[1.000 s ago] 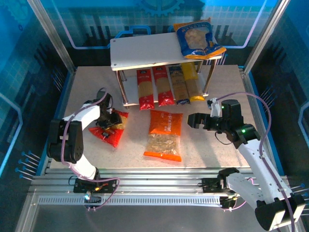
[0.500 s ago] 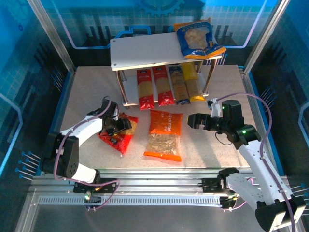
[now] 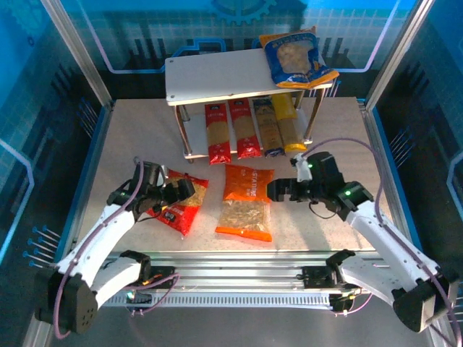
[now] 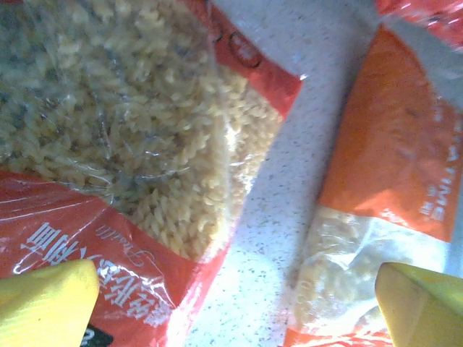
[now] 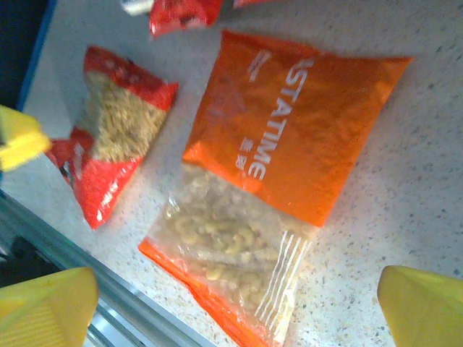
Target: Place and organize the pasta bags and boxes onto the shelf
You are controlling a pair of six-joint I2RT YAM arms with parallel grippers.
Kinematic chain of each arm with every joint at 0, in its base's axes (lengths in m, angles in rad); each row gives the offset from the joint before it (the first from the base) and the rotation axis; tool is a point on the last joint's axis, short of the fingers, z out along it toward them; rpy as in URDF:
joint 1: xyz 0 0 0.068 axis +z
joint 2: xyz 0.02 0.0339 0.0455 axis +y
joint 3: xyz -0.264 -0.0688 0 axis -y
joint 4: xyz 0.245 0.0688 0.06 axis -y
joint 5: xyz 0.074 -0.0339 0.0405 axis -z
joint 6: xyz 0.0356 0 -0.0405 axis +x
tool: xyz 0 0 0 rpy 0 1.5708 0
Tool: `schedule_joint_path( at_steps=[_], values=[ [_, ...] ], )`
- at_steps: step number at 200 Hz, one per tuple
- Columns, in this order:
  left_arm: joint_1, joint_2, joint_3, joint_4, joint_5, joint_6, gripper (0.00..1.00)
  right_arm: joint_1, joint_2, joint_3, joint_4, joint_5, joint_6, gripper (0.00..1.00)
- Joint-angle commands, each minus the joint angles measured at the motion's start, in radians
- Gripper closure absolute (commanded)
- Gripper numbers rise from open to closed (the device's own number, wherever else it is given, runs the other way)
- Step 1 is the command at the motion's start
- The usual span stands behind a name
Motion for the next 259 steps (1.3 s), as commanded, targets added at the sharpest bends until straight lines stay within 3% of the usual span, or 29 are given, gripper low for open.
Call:
schedule_joint_path(
  at_steps=[1, 48, 96, 135, 167, 211, 259],
  values=[
    [-0.021, -0.108, 0.016, -0.027, -0.069, 0.009, 0.01, 0.121, 0.05, 0.018, -0.011, 0.159, 0.071, 0.0],
    [-0.09, -0.142, 0.08, -0.051, -0.237, 0.093, 0.01, 0.372, 0.308, 0.107, 0.083, 0.436, 0.213, 0.0],
    [-0.141, -0.047, 0.099, -0.052, -0.401, 0.152, 0.01, 0.416, 0.567, 0.262, 0.084, 0.543, 0.258, 0.0],
    [-0.141, -0.047, 0.061, -0.025, -0.397, 0.16, 0.01, 0.468, 0.714, 0.377, 0.004, 0.573, 0.247, 0.0],
    [-0.139, -0.047, 0.048, -0.008, -0.383, 0.165, 0.01, 0.52, 0.723, 0.386, -0.011, 0.522, 0.218, 0.03],
    [-0.139, -0.028, 0.051, 0.027, -0.341, 0.16, 0.01, 0.492, 0.747, 0.393, -0.105, 0.65, 0.283, 0.0],
    [-0.139, -0.022, 0.042, 0.04, -0.332, 0.155, 0.01, 0.467, 0.788, 0.417, -0.128, 0.631, 0.316, 0.0]
  ],
)
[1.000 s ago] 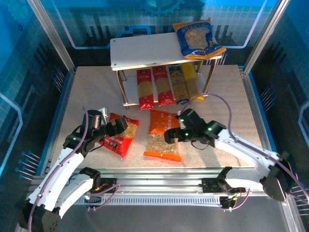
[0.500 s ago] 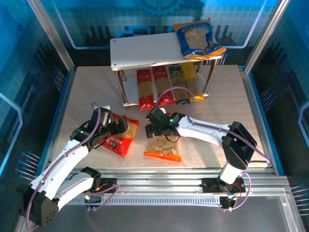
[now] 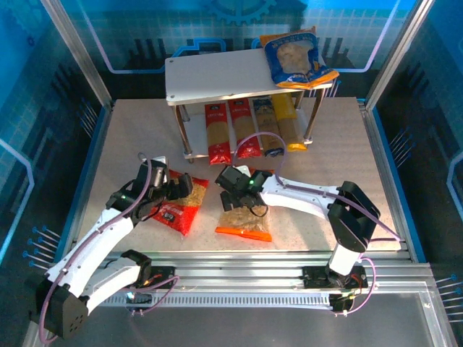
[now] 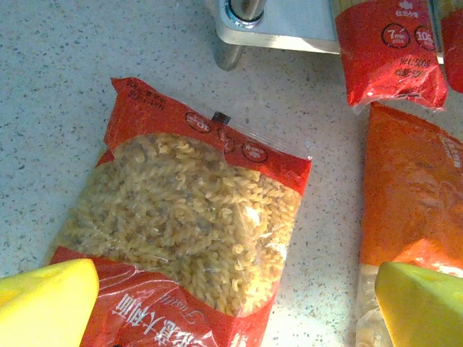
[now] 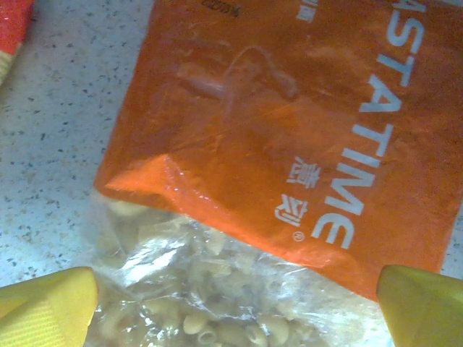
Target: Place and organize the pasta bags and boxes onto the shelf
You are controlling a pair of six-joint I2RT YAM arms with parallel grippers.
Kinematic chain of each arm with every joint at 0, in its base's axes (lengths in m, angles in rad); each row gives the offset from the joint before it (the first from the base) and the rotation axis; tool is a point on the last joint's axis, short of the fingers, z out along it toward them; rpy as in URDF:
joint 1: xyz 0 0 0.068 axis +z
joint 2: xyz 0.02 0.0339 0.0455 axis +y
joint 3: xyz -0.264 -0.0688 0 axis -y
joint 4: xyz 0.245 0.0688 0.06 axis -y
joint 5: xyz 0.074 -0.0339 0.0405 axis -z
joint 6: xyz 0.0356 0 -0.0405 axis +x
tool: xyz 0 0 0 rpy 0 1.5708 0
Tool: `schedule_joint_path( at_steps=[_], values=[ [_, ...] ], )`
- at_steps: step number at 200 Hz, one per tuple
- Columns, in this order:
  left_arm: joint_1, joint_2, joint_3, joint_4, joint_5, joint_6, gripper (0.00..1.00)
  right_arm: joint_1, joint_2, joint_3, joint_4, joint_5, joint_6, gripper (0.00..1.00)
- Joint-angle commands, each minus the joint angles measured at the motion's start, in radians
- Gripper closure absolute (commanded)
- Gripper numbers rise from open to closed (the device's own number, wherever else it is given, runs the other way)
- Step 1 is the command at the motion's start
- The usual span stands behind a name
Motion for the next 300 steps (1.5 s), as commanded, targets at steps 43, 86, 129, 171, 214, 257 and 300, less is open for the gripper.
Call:
schedule_joint_path(
  at_steps=[43, 86, 129, 171, 214, 257, 300],
  values=[
    [-0.002, -0.005, -0.024, 0.012, 0.011, 0.023, 0.01, -0.046, 0.101, 0.013, 0.014, -0.108, 0.078, 0.0],
    [0.004, -0.003, -0.03, 0.015, 0.011, 0.032, 0.01, -0.084, 0.14, -0.007, 0.032, -0.132, 0.087, 0.0],
    [0.019, -0.002, -0.037, 0.023, 0.02, 0.034, 0.01, -0.123, 0.162, -0.051, 0.074, -0.194, 0.06, 0.06],
    [0.027, -0.002, -0.031, 0.019, 0.025, 0.036, 0.01, -0.177, 0.149, -0.161, 0.121, -0.298, 0.014, 0.34],
    [0.031, 0.011, -0.022, 0.029, 0.039, 0.034, 0.01, -0.208, 0.078, -0.273, 0.139, -0.353, -0.022, 0.66],
    [0.031, 0.038, -0.002, 0.036, 0.057, 0.031, 0.01, -0.211, -0.005, -0.312, 0.132, -0.366, -0.061, 0.98],
    [0.032, 0.056, 0.02, 0.042, 0.073, 0.032, 0.01, -0.211, -0.136, -0.321, 0.132, -0.328, -0.13, 1.0]
  ],
)
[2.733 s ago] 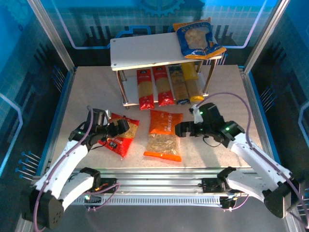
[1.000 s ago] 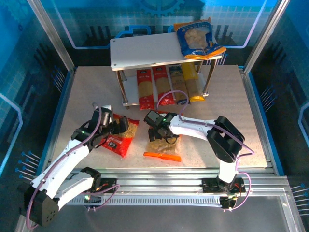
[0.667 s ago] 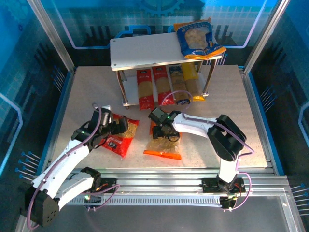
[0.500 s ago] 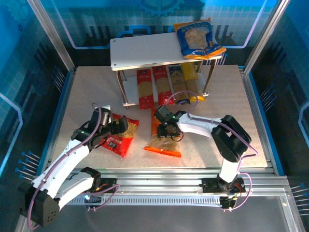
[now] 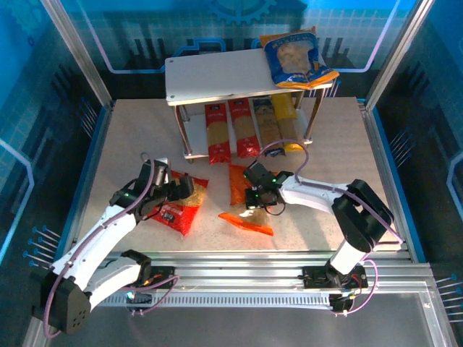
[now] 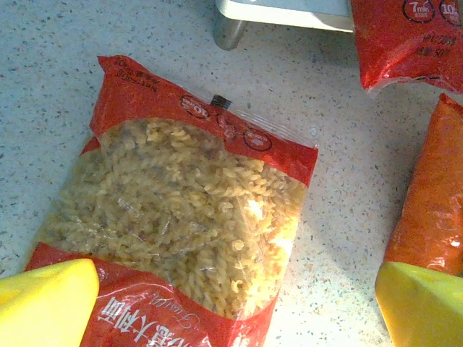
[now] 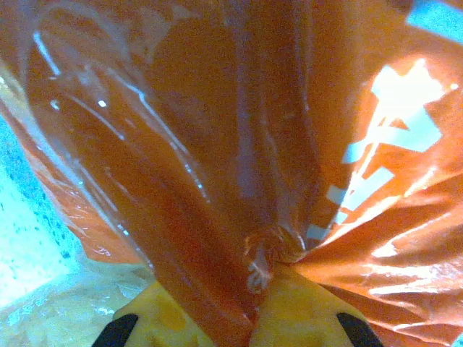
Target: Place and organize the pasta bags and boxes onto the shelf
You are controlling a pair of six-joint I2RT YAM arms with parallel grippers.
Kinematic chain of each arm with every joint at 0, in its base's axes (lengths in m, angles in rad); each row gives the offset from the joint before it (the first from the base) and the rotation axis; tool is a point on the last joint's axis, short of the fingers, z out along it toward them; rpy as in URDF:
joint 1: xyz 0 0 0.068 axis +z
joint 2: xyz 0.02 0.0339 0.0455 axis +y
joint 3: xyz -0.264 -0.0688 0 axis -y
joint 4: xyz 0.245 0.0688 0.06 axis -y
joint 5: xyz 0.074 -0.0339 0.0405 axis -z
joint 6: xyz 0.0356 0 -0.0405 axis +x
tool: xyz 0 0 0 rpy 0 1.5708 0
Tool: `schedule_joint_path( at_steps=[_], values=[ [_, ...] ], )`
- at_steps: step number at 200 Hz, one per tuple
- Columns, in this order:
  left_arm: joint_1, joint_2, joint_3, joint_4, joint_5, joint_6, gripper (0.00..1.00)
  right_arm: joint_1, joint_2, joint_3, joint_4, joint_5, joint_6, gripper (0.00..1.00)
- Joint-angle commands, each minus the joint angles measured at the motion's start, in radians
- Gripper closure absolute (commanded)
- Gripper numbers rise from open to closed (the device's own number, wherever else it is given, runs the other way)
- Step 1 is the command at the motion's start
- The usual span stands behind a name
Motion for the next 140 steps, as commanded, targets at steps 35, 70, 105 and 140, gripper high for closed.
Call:
schedule_joint_path(
  at_steps=[35, 70, 105, 140],
  values=[
    [0.007, 0.023, 0.061, 0.022, 0.032, 0.027, 0.01, -0.004, -0.207, -0.034, -0.156, 0.044, -0.101, 1.0],
    [0.006, 0.043, 0.077, 0.032, 0.041, 0.028, 0.01, -0.002, -0.328, 0.011, -0.218, 0.068, -0.167, 1.0],
    [0.005, 0.06, 0.083, 0.04, 0.056, 0.025, 0.01, 0.001, -0.415, 0.078, -0.311, 0.092, -0.202, 1.0],
    [0.005, 0.064, 0.096, 0.036, 0.052, 0.03, 0.01, 0.022, -0.485, 0.168, -0.399, 0.123, -0.248, 1.0]
  ],
)
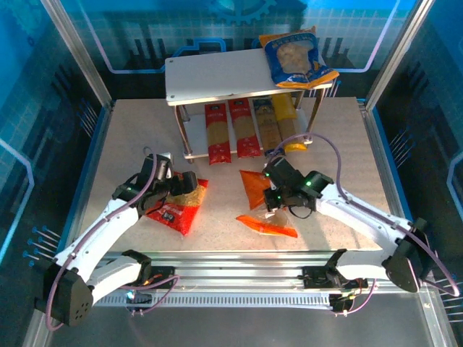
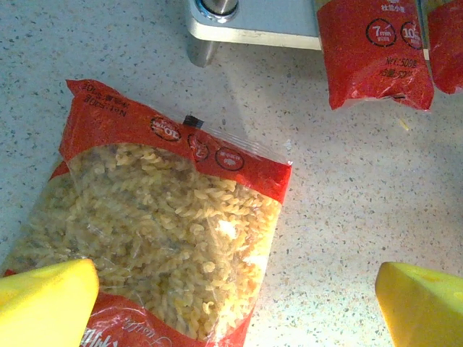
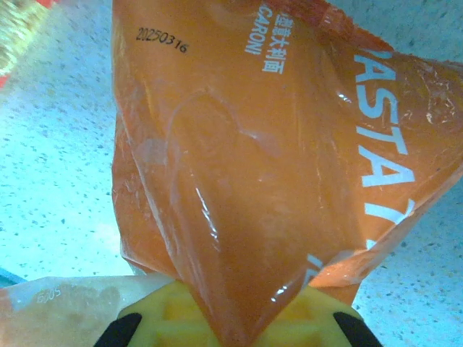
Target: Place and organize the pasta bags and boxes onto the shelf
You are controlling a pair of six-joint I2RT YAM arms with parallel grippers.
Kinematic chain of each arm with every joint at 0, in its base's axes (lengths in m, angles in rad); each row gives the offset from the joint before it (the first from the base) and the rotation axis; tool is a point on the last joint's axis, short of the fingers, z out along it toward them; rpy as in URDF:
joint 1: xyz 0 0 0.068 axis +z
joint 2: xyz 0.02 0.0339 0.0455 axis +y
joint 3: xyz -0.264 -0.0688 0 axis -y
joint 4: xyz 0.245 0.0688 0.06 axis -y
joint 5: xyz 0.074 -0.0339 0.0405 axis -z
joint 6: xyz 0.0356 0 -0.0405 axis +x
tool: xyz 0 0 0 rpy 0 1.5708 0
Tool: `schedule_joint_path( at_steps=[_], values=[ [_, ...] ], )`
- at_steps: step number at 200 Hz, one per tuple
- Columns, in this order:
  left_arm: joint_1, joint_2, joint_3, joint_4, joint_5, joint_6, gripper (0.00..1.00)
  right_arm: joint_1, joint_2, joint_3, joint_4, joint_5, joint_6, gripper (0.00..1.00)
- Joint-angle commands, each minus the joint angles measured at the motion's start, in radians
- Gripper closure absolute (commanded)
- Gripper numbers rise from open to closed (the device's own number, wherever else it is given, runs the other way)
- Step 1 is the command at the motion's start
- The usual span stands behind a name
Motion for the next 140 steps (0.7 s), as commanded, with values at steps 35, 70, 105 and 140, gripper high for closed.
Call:
schedule_joint_path(
  at_steps=[35, 70, 105, 140],
  values=[
    [0.005, 0.01, 0.057, 0.002, 0.018, 0.034, 0.01, 0.049, -0.121, 0.265, -0.125, 0.081, -0.121, 1.0],
    [0.005, 0.019, 0.069, 0.003, 0.023, 0.033, 0.01, 0.086, -0.122, 0.437, -0.153, 0.103, -0.187, 1.0],
    [0.005, 0.021, 0.082, -0.002, 0.027, 0.036, 0.01, 0.096, -0.081, 0.614, -0.136, 0.099, -0.27, 1.0],
    [0.005, 0.02, 0.091, -0.007, 0.028, 0.035, 0.01, 0.098, 0.018, 0.832, -0.112, 0.093, -0.375, 1.0]
  ],
)
